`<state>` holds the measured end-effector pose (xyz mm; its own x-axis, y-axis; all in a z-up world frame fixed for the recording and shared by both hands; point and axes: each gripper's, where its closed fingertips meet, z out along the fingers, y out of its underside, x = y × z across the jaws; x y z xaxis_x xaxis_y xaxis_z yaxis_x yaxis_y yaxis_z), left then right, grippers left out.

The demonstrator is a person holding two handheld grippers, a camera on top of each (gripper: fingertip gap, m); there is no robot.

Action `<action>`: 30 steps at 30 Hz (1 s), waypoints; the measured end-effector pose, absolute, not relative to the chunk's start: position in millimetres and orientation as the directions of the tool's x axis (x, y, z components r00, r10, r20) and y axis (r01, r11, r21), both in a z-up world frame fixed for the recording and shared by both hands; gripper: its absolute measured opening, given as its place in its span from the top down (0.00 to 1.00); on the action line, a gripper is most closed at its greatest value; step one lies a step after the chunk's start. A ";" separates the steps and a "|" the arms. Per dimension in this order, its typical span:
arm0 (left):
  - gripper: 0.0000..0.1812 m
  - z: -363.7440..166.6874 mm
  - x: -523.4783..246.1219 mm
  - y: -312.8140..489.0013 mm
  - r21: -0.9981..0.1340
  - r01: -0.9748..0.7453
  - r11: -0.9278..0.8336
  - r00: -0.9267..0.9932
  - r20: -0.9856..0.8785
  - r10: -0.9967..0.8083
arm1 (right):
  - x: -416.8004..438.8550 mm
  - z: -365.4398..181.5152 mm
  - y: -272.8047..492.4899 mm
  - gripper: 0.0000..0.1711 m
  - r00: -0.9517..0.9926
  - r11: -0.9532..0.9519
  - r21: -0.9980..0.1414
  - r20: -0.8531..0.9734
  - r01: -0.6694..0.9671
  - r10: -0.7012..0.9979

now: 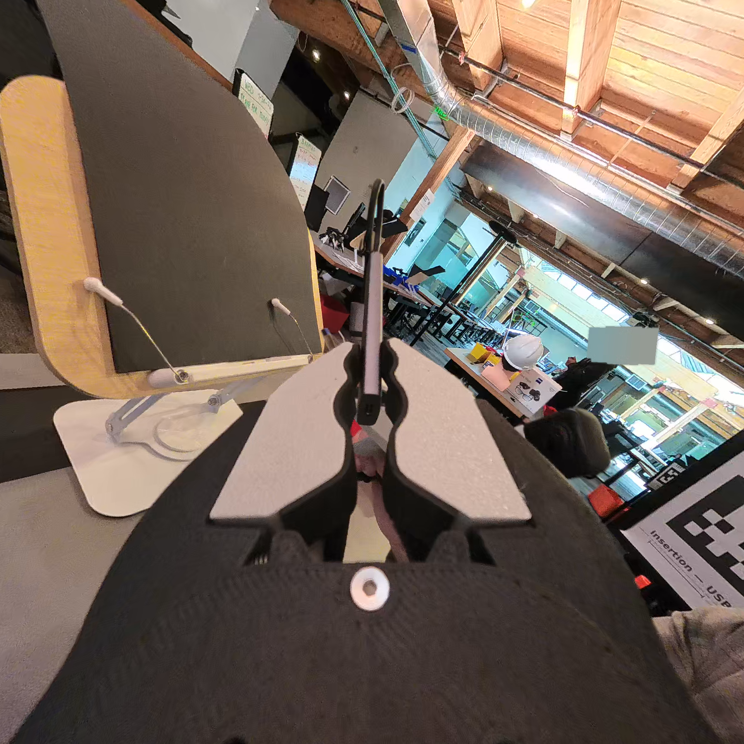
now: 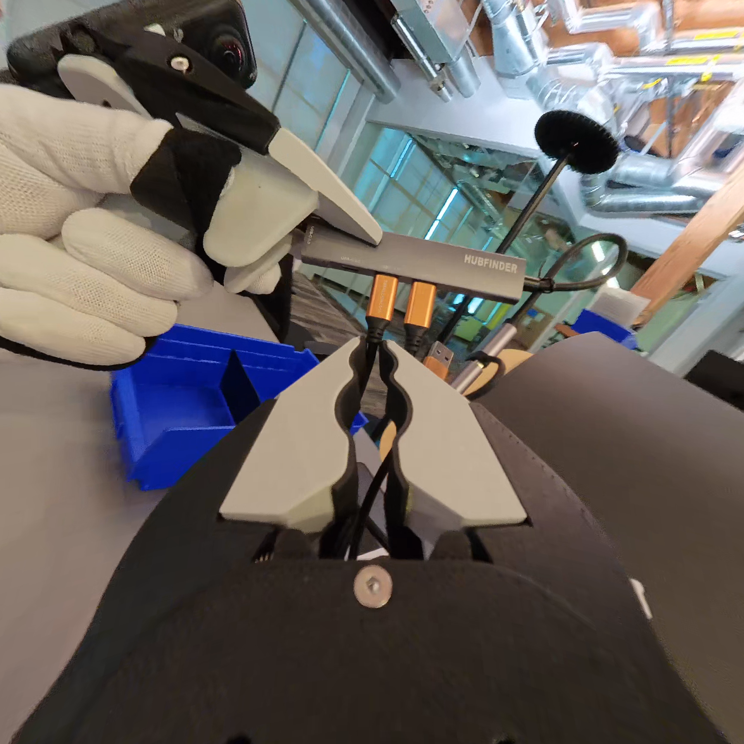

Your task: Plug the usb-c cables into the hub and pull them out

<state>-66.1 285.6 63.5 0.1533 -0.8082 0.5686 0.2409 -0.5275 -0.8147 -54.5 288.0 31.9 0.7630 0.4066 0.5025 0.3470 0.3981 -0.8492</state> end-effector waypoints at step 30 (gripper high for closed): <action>0.79 -24.1 -56.2 234.5 -0.309 -0.646 0.698 -0.123 -0.860 -0.495 | -63.2 -12.9 174.5 1.00 0.072 0.114 -0.944 0.143 0.310 0.987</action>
